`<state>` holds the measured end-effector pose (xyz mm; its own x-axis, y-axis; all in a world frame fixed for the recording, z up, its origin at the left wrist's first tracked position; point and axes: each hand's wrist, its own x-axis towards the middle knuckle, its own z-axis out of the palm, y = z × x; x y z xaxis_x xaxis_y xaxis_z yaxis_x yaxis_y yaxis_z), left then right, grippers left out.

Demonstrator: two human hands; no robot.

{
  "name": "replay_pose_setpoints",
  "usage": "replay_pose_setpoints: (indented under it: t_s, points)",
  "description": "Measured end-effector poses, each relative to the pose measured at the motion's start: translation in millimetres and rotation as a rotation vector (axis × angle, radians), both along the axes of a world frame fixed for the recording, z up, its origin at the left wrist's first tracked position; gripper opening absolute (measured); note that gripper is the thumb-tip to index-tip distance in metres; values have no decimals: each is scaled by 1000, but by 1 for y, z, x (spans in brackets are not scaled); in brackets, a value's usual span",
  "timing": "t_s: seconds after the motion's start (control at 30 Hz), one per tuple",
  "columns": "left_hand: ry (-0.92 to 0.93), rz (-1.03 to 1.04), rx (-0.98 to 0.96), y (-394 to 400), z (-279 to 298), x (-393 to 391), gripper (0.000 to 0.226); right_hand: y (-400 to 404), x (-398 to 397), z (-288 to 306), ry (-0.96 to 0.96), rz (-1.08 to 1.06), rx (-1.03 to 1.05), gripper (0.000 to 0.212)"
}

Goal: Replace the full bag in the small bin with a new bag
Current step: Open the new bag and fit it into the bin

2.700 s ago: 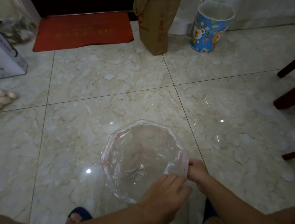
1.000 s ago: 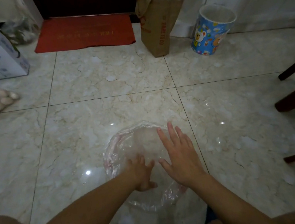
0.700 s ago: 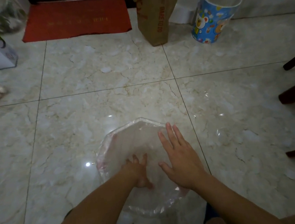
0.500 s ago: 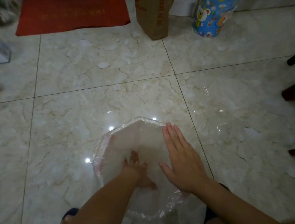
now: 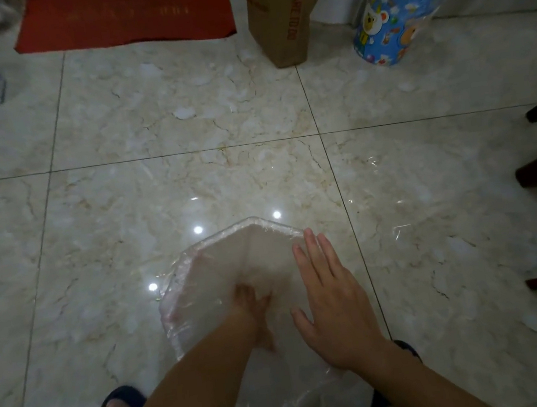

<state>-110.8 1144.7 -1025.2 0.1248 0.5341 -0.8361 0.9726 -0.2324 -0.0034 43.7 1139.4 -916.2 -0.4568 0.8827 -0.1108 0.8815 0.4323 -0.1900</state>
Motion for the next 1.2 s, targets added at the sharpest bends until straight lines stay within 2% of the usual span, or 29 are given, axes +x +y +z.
replay_pose_setpoints:
  t_s: [0.13,0.23,0.33,0.4,0.47,0.53,0.6,0.7,0.83,0.93,1.07,1.2]
  points:
    - [-49,18,-108,11,35,8,97,-1,-2,1,-19,-2,14,90]
    - [-189,109,-113,13,61,7,71,-1,-2,1,-40,-4,14,89]
    - [-289,18,38,4,79,9,43,-2,-2,2,-37,0,11,86]
    - [-340,-14,153,-1,81,13,35,-2,-1,2,-16,-10,5,81]
    - [-391,47,141,-2,72,13,37,-1,-1,2,19,-18,0,75]
    - [-428,135,23,1,54,10,44,0,-1,2,37,-20,0,69]
    - [-378,147,-60,3,34,10,63,0,0,2,38,-16,6,65]
    - [-226,70,-66,2,17,10,100,1,0,1,38,-6,0,67]
    - [-188,66,-11,4,4,3,123,1,-1,1,20,-11,3,67]
    - [-180,76,-18,7,-10,-2,124,2,-2,-1,-4,-10,6,67]
    - [-157,70,22,2,-23,3,107,2,-2,-4,-30,-13,-5,68]
    - [-136,39,52,-6,-31,2,104,2,-3,-3,-52,-9,-13,65]
